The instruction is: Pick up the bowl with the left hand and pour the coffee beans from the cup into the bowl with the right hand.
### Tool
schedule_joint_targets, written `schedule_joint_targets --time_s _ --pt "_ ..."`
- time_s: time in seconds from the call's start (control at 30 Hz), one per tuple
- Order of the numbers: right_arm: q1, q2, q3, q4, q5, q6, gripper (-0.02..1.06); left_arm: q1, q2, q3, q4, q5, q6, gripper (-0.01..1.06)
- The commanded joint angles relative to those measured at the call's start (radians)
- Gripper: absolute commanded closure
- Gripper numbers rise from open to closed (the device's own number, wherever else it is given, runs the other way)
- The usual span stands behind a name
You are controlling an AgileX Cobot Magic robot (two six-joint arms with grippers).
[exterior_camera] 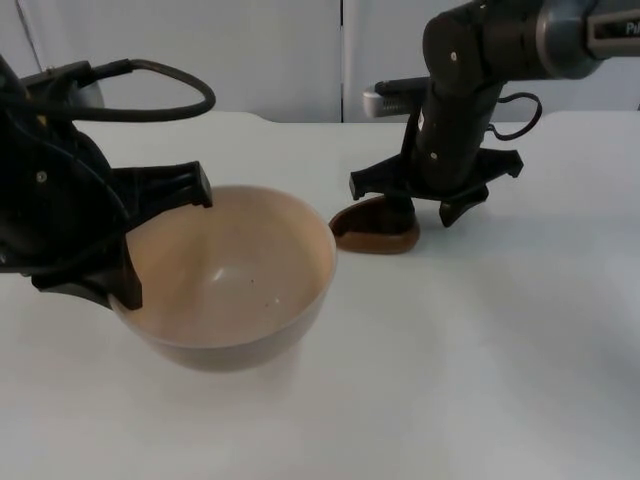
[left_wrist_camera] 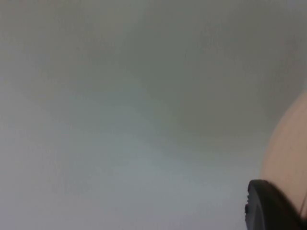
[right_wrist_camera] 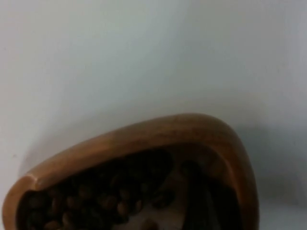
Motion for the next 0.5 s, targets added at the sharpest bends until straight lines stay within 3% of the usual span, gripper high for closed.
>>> schedule_joint_targets --time_s 0.0,0.23,0.47 --pt "0.003 -0.003 -0.006 -0.004 -0.008 -0.009 0.58 0.002 -0.006 0.001 -0.012 -0.009 0.0 1.05" --pt "0.003 -0.003 -0.006 -0.006 -0.009 -0.011 0.76 0.002 -0.006 0.001 -0.012 -0.011 0.0 1.05" --pt "0.003 -0.003 -0.006 -0.006 -0.009 -0.011 1.01 0.002 -0.006 0.001 -0.012 -0.011 0.0 1.05"
